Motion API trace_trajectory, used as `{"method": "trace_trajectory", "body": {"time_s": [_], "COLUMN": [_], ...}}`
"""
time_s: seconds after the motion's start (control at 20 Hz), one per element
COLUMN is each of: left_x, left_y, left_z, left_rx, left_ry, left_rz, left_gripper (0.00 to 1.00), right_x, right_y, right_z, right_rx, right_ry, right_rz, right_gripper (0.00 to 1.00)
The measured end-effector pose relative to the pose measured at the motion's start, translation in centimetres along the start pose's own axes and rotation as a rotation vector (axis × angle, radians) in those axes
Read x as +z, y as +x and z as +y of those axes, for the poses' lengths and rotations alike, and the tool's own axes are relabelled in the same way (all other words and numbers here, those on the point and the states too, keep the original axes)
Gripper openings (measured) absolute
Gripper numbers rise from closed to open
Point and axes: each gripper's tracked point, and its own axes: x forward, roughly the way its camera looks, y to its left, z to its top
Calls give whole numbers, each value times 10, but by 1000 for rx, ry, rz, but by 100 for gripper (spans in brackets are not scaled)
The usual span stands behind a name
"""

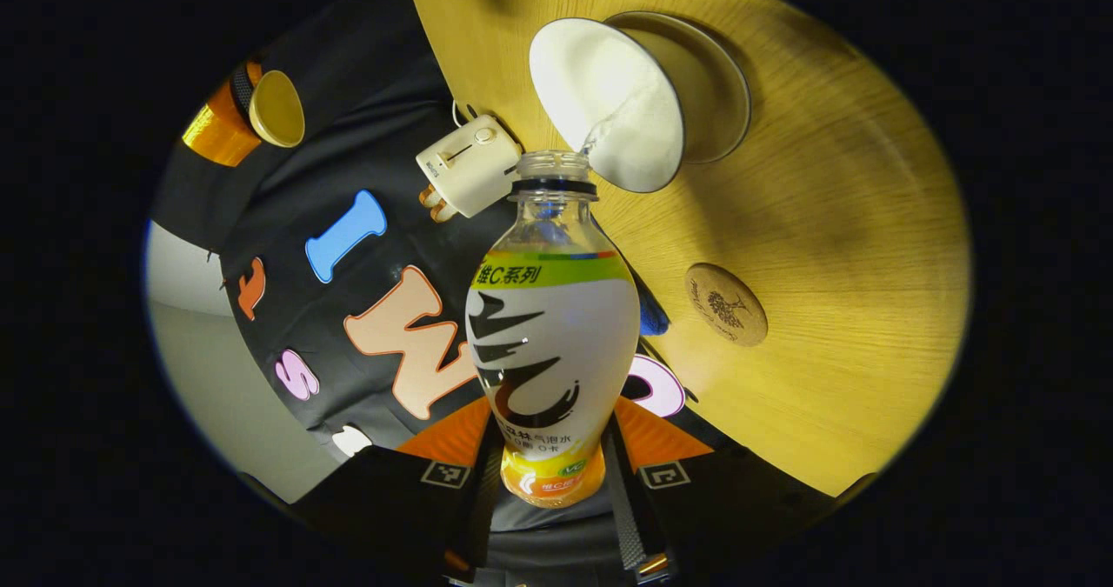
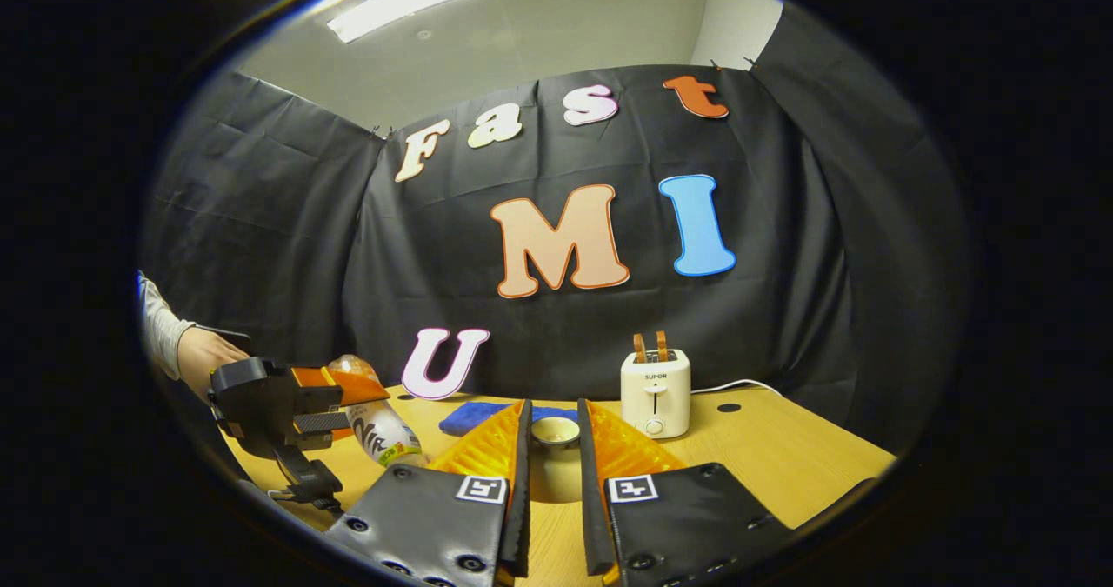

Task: Open the teacup lid with one hand, grasp the water bottle and pour water into the teacup with the other hand; after pouring, place the water bottle on the coaster and then close the teacup lid.

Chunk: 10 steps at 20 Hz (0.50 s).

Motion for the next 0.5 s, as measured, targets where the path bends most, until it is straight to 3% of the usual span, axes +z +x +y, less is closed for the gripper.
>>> {"method": "trace_trajectory", "body": {"time_s": [0.5], "left_x": [-7], "left_y": [2], "left_z": [-2], "left_rx": [-11], "left_ry": [26], "left_rz": [22], "left_gripper": [54], "right_x": [5], "right_y": [-2], "right_z": [-1], "right_rx": [0], "right_ry": [5], "right_rz": [-12], "right_gripper": [28]}}
